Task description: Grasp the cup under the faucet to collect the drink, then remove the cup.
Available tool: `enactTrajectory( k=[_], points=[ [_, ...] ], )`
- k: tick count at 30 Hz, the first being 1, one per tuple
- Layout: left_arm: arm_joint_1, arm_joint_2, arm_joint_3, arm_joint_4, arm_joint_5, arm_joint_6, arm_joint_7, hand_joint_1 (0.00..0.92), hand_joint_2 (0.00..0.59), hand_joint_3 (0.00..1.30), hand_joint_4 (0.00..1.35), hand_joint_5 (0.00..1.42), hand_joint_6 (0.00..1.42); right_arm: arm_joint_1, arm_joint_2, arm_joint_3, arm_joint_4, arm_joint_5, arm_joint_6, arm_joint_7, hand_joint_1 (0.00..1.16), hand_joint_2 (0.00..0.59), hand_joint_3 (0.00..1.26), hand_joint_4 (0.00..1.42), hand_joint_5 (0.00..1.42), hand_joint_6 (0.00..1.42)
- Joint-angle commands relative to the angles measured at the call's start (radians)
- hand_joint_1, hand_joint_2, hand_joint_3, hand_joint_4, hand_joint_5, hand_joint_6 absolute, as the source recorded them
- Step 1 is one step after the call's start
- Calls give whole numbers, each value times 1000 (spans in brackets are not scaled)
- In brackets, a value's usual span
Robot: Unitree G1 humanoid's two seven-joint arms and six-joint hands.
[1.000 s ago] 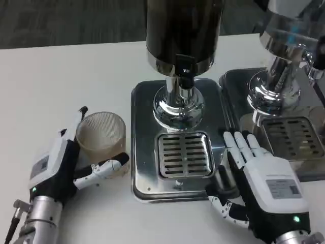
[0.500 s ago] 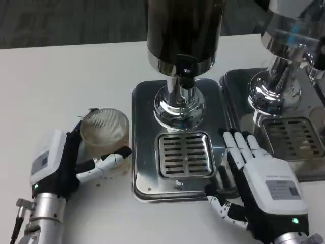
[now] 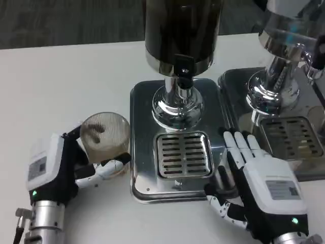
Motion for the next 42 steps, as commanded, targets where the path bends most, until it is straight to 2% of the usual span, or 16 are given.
enactTrajectory(
  k=[1,6,9,16,23,36,42],
  points=[
    [4,6,0,-25,13,4,56,522,69,623,810,991,1168,-6,-3,-1,-4,2,-5,-11,569,374,0,0,0,163],
    [2,5,-1,-30,19,6,83,536,62,635,821,992,1173,-7,-2,-1,-3,1,-4,-13,570,374,0,0,0,164],
    [3,6,9,-45,16,-14,101,495,44,644,810,992,1179,-6,-2,-2,-3,3,-3,-14,570,374,0,0,0,164],
    [5,16,26,-120,17,-52,124,479,38,644,810,1002,1196,-8,-1,-1,-1,0,-3,-18,572,376,0,0,0,164],
    [3,13,2,-189,55,-60,111,467,37,644,810,1003,1198,-2,5,0,-8,-3,1,-33,580,387,0,0,0,150],
    [-64,-37,-70,-136,104,-50,29,451,44,654,820,1002,1208,41,38,2,-38,-16,19,-81,583,388,0,0,0,147],
    [-158,-93,-110,-24,115,-21,-11,458,43,670,837,1015,1230,49,46,7,-63,-21,24,-80,585,390,0,0,0,147]
  ],
)
